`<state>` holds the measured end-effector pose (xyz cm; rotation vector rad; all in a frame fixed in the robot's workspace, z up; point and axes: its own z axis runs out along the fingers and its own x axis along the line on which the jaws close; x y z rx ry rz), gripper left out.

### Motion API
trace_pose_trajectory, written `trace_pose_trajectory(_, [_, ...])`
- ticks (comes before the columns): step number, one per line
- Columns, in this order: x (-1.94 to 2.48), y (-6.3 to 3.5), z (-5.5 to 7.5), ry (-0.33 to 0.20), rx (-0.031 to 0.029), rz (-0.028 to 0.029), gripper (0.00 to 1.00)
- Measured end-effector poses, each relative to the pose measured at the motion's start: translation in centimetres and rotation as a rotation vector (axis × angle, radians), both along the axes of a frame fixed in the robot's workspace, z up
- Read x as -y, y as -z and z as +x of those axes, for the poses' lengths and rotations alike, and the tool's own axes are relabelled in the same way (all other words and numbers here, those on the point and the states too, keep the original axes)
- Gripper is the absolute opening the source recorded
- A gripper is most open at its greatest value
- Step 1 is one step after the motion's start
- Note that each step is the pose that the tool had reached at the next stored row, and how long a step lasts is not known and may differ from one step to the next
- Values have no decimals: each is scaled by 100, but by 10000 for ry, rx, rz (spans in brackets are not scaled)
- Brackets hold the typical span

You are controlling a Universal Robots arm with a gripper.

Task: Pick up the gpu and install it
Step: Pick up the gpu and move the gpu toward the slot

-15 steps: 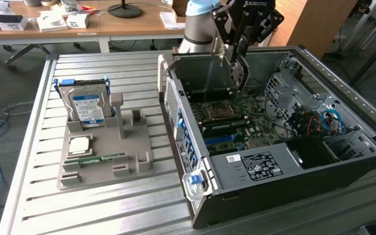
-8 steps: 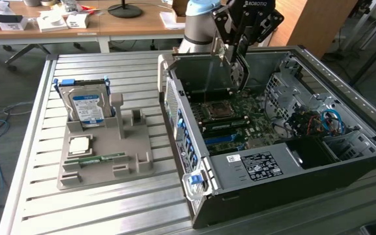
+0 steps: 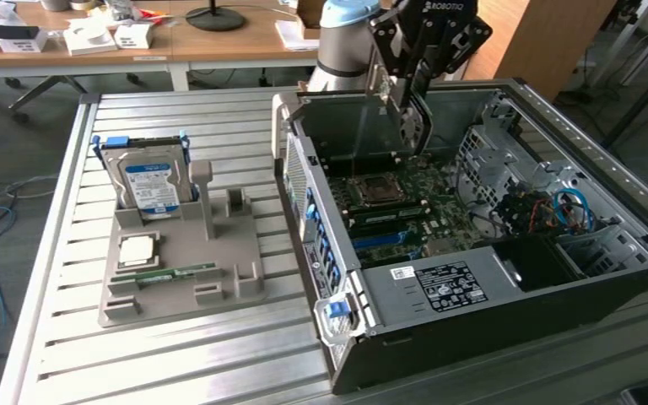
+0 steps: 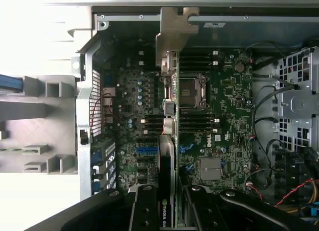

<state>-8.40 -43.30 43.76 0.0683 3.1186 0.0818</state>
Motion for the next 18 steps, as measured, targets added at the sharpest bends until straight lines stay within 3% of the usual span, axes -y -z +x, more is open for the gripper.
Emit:
trace_pose_trajectory(10, [0, 0, 150, 1, 0, 2, 26])
trace_pose_trajectory(18, [1, 1, 430, -2, 0, 19, 26])
